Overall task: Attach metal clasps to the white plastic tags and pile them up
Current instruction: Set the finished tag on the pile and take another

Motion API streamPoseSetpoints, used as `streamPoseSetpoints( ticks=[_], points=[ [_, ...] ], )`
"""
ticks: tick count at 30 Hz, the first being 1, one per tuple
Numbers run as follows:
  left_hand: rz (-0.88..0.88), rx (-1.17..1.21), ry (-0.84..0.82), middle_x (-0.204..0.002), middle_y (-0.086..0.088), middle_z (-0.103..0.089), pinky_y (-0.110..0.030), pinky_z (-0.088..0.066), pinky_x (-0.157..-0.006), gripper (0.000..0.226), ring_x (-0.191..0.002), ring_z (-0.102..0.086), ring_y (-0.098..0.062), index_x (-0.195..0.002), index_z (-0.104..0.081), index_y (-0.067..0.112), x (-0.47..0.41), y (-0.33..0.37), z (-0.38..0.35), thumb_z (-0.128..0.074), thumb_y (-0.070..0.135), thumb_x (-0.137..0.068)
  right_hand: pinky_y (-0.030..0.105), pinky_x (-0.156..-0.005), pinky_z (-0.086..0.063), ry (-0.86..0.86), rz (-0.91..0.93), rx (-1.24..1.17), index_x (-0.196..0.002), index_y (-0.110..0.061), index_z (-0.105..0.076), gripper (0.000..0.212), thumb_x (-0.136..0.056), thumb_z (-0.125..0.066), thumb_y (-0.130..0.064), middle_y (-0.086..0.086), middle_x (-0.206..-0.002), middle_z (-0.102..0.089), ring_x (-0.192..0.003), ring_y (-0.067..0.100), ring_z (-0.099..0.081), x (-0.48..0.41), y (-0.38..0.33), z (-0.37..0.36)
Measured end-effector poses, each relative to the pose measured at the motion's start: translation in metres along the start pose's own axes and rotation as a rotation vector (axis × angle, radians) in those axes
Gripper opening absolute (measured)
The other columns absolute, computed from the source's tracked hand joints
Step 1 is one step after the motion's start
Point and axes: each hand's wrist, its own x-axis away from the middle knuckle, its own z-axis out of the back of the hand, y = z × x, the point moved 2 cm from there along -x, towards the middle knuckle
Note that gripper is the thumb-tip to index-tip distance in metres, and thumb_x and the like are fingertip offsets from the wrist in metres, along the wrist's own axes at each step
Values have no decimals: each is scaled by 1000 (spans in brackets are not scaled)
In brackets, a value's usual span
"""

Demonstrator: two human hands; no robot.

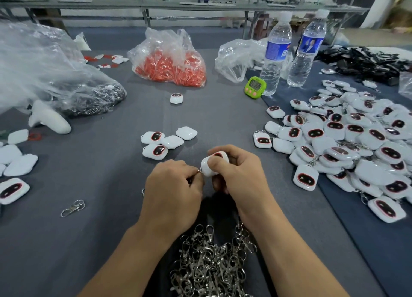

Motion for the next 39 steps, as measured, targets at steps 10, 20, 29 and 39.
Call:
streamPoseSetpoints(
  ticks=[10,20,29,39],
  points=[
    [68,63,121,-62,10,-59,-36,-46,-69,8,-65,-55,-18,-85,-79,30,-5,-9,3,-82,25,-80,20,-42,-27,-234,-114,75,-95,-15,-79,18,-91,-64,-7,15,-70,-59,-45,13,-45,-2,-10,14],
    [197,-64,222,-74,9,-70,-32,-38,-83,25,-77,-54,-15,-101,-81,26,-6,-13,3,-82,21,-77,23,-82,-51,-255,-10,-765,-134,-19,-65,72,-64,-78,-8,2,-118,-73,-91,11,-68,-7,-19,40],
    [371,-170,156,-94,-3,-68,-39,-42,-81,27,-91,-54,-31,-107,-78,26,-20,-62,26,-66,16,-84,15,-78,-50,-13,46,104,-101,-22,-79,29,-83,-75,0,-1,-97,-79,-83,4,-71,-11,5,7],
    [320,10,111,-94,10,-70,-33,-51,-83,32,-91,-64,-20,-106,-79,33,-22,-67,23,-66,15,-82,43,-123,-24,-170,294,1066,-162,-26,-23,74,-94,-49,-20,1,-169,-21,-156,25,-10,-75,16,-55]
  ],
)
